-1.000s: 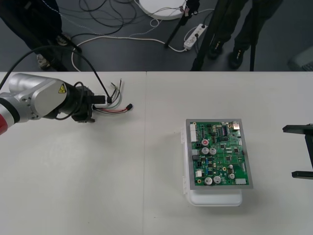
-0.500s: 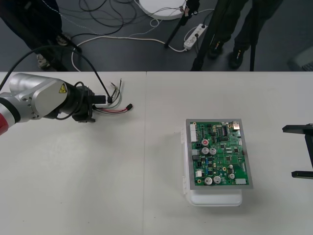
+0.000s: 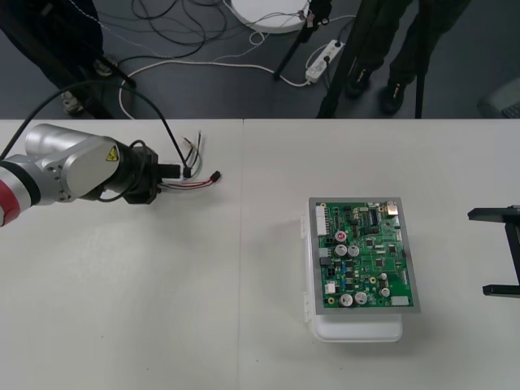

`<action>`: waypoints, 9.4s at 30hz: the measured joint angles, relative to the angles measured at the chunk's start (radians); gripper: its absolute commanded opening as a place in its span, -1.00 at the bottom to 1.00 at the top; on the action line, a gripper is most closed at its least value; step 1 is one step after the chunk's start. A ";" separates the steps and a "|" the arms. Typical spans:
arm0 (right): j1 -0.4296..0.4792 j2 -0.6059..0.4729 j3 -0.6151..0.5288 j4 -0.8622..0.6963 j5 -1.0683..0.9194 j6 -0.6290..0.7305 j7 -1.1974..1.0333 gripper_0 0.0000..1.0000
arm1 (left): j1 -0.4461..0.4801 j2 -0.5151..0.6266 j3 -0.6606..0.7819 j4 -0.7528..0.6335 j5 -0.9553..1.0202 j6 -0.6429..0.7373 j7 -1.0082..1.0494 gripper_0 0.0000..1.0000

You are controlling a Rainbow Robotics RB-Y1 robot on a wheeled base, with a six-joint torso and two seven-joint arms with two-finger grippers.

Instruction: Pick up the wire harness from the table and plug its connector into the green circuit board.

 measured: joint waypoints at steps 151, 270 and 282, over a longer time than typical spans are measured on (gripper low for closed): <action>-0.007 0.002 0.002 0.015 0.001 0.000 -0.012 1.00 | 0.335 -0.191 0.695 -0.812 0.713 -0.832 0.452 -1.00; -0.201 0.259 -0.198 -0.425 -0.032 -0.002 -0.922 1.00 | 0.324 -0.163 0.375 -0.812 1.111 -0.693 0.544 -1.00; -0.194 0.261 -0.198 -0.445 -0.049 -0.002 -0.923 1.00 | 0.324 -0.163 0.374 -0.812 1.111 -0.693 0.544 -1.00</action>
